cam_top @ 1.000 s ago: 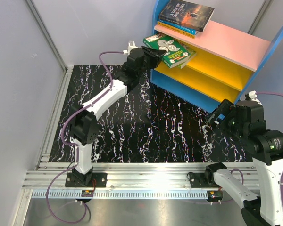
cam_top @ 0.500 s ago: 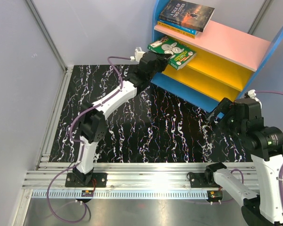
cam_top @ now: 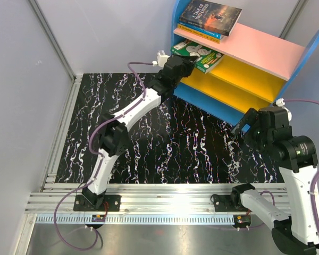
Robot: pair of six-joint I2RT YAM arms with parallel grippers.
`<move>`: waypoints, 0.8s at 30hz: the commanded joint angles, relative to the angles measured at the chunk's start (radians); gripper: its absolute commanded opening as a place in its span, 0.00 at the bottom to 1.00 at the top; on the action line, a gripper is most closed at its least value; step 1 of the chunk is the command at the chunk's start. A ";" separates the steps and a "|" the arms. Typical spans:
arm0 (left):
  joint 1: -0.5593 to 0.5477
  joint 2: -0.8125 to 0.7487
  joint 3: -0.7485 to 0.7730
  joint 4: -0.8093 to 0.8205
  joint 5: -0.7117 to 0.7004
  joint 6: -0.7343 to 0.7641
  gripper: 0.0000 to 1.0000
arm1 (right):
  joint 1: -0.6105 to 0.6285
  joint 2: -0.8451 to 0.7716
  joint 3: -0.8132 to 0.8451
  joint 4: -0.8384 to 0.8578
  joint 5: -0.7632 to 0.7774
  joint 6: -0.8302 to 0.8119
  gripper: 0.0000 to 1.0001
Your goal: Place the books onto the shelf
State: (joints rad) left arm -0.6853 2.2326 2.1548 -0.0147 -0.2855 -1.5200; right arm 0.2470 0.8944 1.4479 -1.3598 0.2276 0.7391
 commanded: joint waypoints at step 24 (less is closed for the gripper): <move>0.061 -0.085 -0.026 0.006 0.035 0.078 0.99 | 0.005 0.055 -0.040 -0.111 0.001 0.006 1.00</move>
State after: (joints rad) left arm -0.6518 2.2307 2.1643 0.0177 -0.2371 -1.4822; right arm 0.2470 0.9573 1.4212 -1.3590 0.2234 0.7410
